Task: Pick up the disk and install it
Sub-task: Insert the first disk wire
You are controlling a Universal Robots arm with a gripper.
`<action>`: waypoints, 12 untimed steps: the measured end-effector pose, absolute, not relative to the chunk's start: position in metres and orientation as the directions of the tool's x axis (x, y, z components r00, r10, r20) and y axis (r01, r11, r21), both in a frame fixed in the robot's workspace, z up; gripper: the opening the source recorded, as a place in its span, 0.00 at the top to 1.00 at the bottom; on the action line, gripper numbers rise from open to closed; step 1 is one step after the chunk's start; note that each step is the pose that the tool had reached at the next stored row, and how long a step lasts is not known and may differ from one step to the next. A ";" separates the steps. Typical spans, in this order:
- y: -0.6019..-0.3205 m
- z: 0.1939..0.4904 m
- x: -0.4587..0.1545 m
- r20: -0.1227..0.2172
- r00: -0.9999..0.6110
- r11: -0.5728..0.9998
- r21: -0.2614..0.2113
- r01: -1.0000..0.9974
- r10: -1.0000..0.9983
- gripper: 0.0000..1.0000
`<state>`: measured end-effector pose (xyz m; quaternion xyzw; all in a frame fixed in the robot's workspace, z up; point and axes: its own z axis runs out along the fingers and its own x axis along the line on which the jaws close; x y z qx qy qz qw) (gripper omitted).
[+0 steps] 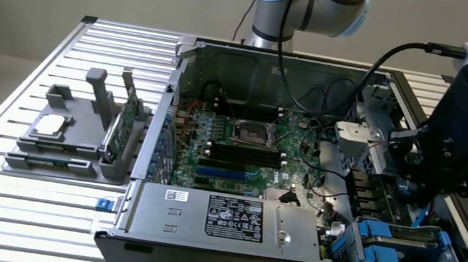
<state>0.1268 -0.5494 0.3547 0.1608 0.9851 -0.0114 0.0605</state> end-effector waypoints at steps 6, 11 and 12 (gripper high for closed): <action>-0.550 0.356 0.125 -0.123 -0.937 0.944 -0.004 0.331 0.328 0.83; -0.550 0.357 0.125 -0.128 -0.930 0.937 -0.016 0.348 0.343 0.83; -0.550 0.357 0.125 -0.129 -0.929 0.936 -0.020 0.351 0.346 0.83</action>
